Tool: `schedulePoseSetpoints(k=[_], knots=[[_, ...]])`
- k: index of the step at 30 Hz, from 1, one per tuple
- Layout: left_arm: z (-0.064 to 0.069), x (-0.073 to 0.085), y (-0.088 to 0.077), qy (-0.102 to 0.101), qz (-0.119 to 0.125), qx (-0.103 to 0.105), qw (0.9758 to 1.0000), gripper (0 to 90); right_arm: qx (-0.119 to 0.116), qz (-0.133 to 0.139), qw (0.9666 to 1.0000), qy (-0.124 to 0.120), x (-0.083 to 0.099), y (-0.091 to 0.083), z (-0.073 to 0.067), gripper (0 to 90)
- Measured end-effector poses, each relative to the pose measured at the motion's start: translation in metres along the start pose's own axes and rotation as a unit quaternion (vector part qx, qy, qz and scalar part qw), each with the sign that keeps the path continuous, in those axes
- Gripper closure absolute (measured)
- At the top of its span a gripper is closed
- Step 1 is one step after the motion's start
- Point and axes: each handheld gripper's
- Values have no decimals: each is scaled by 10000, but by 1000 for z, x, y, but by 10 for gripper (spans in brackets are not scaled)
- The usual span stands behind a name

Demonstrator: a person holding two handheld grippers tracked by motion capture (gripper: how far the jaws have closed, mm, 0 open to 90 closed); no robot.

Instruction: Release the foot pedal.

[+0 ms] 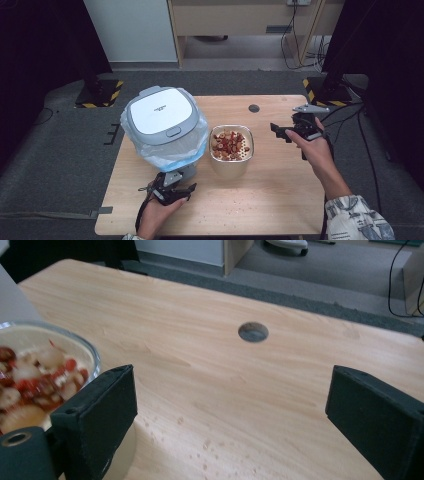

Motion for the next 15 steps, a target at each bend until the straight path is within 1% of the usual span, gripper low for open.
schedulePoseSetpoints(k=[5, 9, 12, 15], knots=[[0, 0, 0, 69, -29, 56, 10000, 317, -1, -77, 10000, 49, 23, -2, 5, 68], [1, 0, 1, 85, -47, 108, 9999, 299, 3, -100, 9999, 67, 38, -4, 5, 67], [2, 0, 2, 87, -59, 125, 9999, 292, -1, -162, 9998, 109, 52, -5, 4, 67], [2, 0, 3, 89, -80, 137, 9998, 285, 12, -237, 9997, 97, 67, -6, 4, 67]])
Point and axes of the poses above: each handheld gripper's, and its own axes: y roughly forward along the jaws, x roughly out of its underside, z roughly to its right, and after that the axes turned 3 degrees about z, right-handed
